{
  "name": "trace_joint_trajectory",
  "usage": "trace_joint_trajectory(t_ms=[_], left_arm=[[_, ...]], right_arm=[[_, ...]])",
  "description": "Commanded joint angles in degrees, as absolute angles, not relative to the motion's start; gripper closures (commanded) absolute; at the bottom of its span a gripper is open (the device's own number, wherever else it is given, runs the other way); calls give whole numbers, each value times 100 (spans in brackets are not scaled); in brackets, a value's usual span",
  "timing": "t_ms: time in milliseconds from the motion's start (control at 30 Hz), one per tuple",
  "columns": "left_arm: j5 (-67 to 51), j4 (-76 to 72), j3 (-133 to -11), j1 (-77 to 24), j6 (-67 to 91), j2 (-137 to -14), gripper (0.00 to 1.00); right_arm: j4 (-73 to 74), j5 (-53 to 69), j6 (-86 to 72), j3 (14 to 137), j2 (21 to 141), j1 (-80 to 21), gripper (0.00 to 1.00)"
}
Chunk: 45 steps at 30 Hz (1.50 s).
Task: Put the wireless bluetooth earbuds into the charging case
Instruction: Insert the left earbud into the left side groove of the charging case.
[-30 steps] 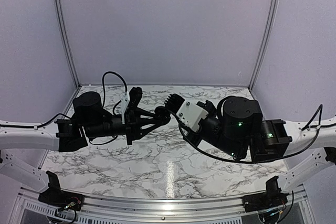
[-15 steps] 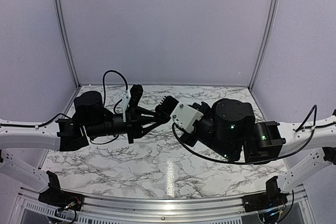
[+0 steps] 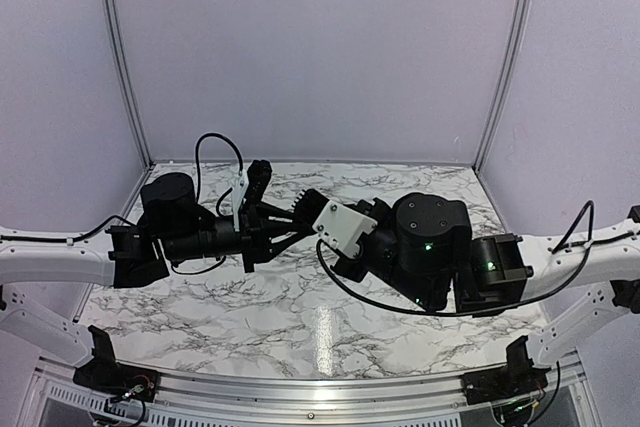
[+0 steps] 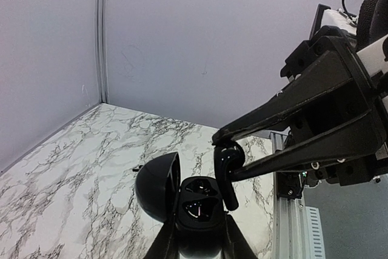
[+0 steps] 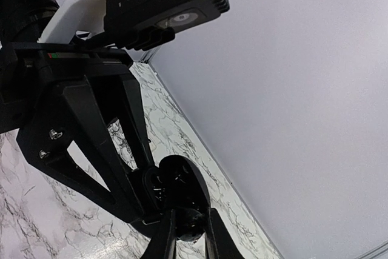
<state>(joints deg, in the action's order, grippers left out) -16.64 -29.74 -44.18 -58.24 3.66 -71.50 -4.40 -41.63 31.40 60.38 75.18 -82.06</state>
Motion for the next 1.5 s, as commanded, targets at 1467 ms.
trace_joint_trajectory(t_ms=[1467], left_arm=[[-1744,-3192,-4572,-5818,432,-7127,100]], right_arm=[[-663,-4513,3338,6066,7741,-8167,92]])
